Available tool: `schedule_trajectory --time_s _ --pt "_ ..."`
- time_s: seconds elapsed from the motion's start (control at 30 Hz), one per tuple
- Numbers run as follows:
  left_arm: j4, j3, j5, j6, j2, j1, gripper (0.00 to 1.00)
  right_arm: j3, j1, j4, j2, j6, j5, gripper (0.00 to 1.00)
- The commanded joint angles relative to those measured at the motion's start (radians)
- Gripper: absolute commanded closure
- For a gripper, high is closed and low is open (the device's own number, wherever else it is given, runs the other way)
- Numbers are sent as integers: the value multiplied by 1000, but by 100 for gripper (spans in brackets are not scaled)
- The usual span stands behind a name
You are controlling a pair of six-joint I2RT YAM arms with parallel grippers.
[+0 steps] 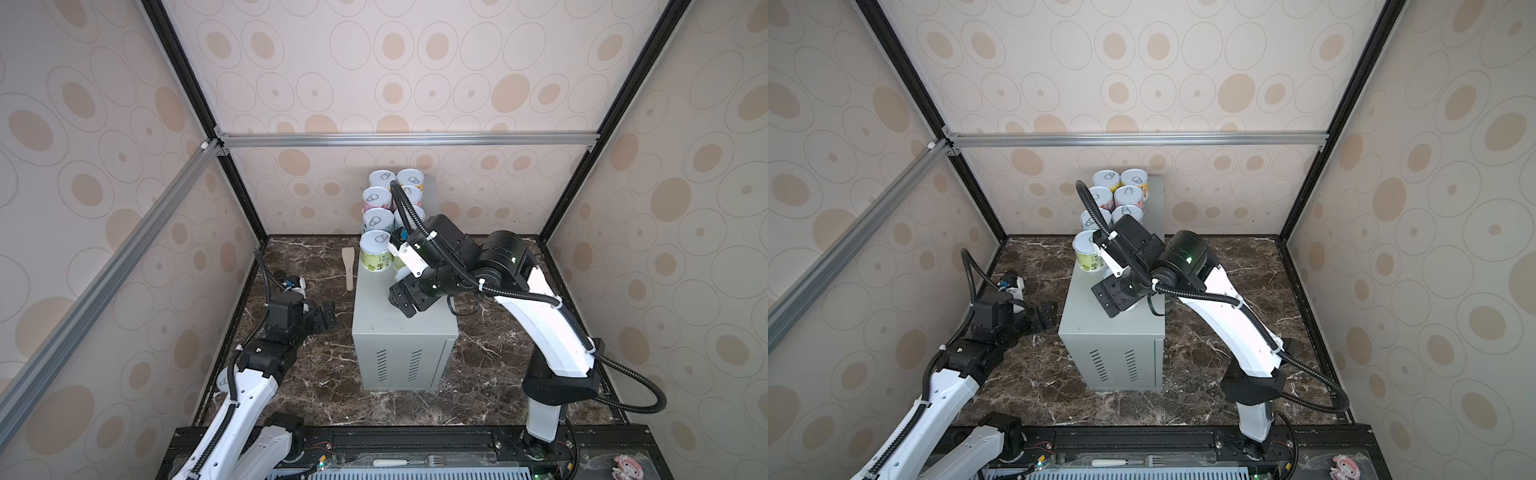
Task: Place and organize the canned foods onto the counter
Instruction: 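Lower the orange-labelled can before the green cans and open the right gripper, then withdraw the right gripper from the cabinet while lowering the left gripper toward the floor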
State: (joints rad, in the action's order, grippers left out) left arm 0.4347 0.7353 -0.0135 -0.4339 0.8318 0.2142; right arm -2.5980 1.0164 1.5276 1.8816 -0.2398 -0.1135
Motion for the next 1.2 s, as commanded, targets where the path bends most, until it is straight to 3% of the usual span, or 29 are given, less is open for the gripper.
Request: schedule_trajectory --time_s 0.0,0.47,0.77,0.93,1.17 --pt "31 43 -22 -21 -10 1 1 10 10 -8 -46 15 -20 7" --pt "99 145 -59 -60 -43 0 1 124 10 -153 -223 31 -58 0" --pt "213 281 -159 -78 -5 -1 1 509 -8 -370 -519 0 -190 0" --pt "277 357 -189 -47 41 -2 1 693 -125 -451 -668 -49 -168 0" --pt "318 390 -202 -56 76 -10 1 956 -368 -568 -824 -95 -54 0"
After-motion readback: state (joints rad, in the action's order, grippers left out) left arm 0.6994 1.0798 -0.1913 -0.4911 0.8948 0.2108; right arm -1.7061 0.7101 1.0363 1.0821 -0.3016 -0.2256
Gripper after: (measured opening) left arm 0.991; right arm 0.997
